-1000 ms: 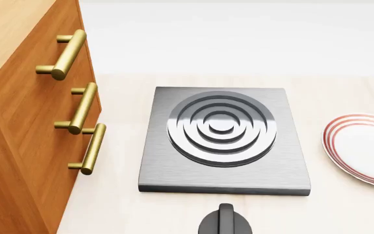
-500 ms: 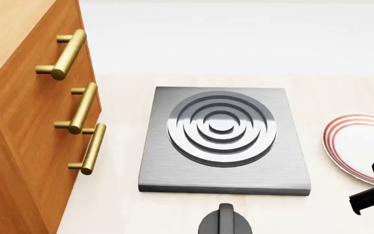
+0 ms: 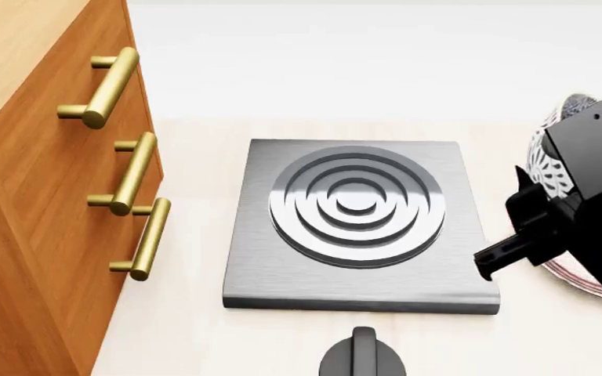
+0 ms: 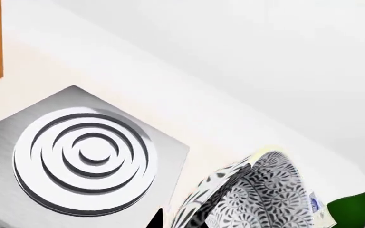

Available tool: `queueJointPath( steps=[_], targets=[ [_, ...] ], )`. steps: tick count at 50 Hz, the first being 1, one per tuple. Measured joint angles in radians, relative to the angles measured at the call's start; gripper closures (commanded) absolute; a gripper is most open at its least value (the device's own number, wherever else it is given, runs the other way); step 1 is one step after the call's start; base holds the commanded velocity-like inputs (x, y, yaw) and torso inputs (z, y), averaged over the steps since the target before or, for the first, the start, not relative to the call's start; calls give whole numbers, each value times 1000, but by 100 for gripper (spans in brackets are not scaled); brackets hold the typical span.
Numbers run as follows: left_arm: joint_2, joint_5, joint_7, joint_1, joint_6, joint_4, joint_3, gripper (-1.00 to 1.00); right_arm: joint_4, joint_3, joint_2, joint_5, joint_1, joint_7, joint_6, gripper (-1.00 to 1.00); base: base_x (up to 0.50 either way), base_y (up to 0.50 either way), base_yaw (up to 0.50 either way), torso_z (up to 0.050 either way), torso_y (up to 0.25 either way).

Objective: Put the bowl on the stove.

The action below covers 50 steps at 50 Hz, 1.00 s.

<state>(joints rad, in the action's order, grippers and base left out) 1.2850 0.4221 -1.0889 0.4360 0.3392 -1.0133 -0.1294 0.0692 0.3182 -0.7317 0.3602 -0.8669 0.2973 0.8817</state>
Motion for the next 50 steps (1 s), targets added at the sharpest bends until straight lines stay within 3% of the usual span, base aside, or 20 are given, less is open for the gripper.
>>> queueJointPath(
  steps=[25, 50],
  targets=[
    [2, 3, 3, -33, -5, 0, 31, -100, -125, 104, 179, -29, -111, 8, -90, 100, 0, 0, 0, 0, 0],
    [-4, 5, 9, -38, -4, 3, 36, -100, -63, 101, 167, -40, -78, -9, -160, 100, 0, 0, 0, 0, 0]
  ],
)
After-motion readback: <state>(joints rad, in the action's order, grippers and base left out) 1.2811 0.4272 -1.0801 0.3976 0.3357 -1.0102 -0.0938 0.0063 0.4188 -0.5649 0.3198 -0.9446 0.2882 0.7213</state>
